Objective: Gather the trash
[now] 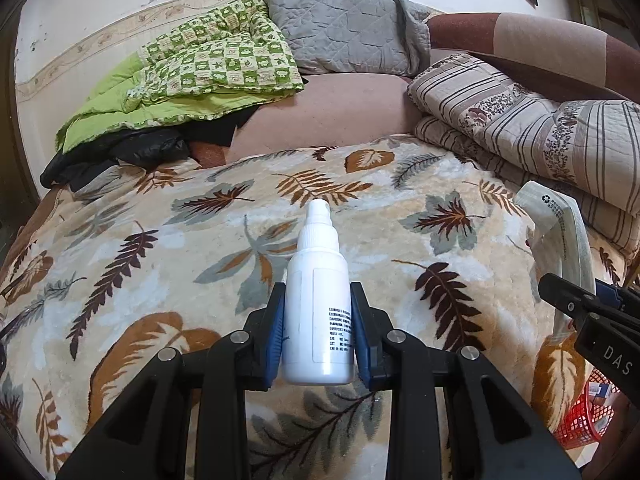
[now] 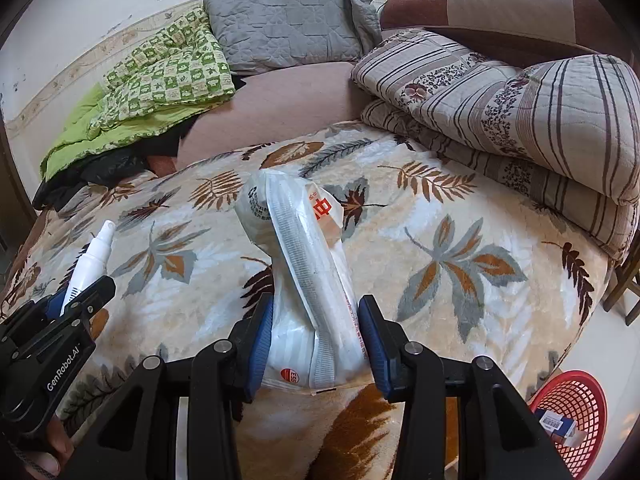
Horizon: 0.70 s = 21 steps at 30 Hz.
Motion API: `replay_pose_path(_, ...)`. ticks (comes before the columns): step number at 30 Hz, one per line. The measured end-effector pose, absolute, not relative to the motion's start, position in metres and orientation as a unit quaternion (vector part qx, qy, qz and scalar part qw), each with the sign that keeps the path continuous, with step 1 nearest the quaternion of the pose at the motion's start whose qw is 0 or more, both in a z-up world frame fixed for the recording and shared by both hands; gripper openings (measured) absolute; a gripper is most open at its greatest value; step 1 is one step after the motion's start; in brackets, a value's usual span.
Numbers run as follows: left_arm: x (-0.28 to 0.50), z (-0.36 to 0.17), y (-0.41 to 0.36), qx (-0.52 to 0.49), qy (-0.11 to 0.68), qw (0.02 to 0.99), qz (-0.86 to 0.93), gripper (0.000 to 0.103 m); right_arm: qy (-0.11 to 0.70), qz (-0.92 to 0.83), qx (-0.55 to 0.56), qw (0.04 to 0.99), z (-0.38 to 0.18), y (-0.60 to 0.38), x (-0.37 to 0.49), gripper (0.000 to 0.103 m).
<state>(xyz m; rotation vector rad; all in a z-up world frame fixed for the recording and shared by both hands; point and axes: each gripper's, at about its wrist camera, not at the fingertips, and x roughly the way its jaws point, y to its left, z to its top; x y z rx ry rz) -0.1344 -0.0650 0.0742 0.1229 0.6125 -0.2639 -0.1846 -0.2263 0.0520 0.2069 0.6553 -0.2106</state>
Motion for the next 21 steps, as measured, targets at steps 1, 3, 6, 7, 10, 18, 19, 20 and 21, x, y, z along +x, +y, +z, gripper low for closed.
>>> replay_pose_path(1,-0.134,0.074,-0.066,0.061,0.299,0.943,-0.131,0.029,0.32,-0.103,0.101,0.936,0.052,-0.227,-0.185,0.046)
replay_pose_path(3,-0.134,0.074,-0.068,0.064,0.297,0.943,-0.134,0.029,0.318,-0.106,0.099,0.937,0.053,-0.227,-0.186,0.046)
replay_pose_path(6,-0.135,0.072,-0.073,0.073,0.297,0.942,-0.137,0.029,0.316,-0.106,0.106,0.937,0.054,-0.23,-0.186,0.046)
replay_pose_path(7,-0.134,0.072,-0.074,0.074,0.297,0.942,-0.138,0.029,0.317,-0.106,0.108,0.936,0.053,-0.231,-0.186,0.046)
replay_pose_path(10,-0.134,0.072,-0.074,0.074,0.297,0.942,-0.139,0.029,0.317,-0.106,0.112,0.936,0.054,-0.232,-0.185,0.046)
replay_pose_path(18,-0.134,0.071,-0.079,0.067,0.304,0.936,-0.163,0.029,0.32,-0.101,0.112,0.935,0.053,-0.23,-0.185,0.046)
replay_pose_path(19,-0.134,0.071,-0.083,0.069,0.308,0.932,-0.178,0.029,0.319,-0.1,0.118,0.935,0.054,-0.232,-0.185,0.046)
replay_pose_path(20,-0.134,0.071,-0.085,0.07,0.312,0.928,-0.191,0.029,0.318,-0.1,0.127,0.934,0.055,-0.236,-0.187,0.046)
replay_pose_path(21,-0.135,0.07,-0.09,0.072,0.317,0.922,-0.211,0.029,0.317,-0.102,0.139,0.933,0.058,-0.242,-0.19,0.046)
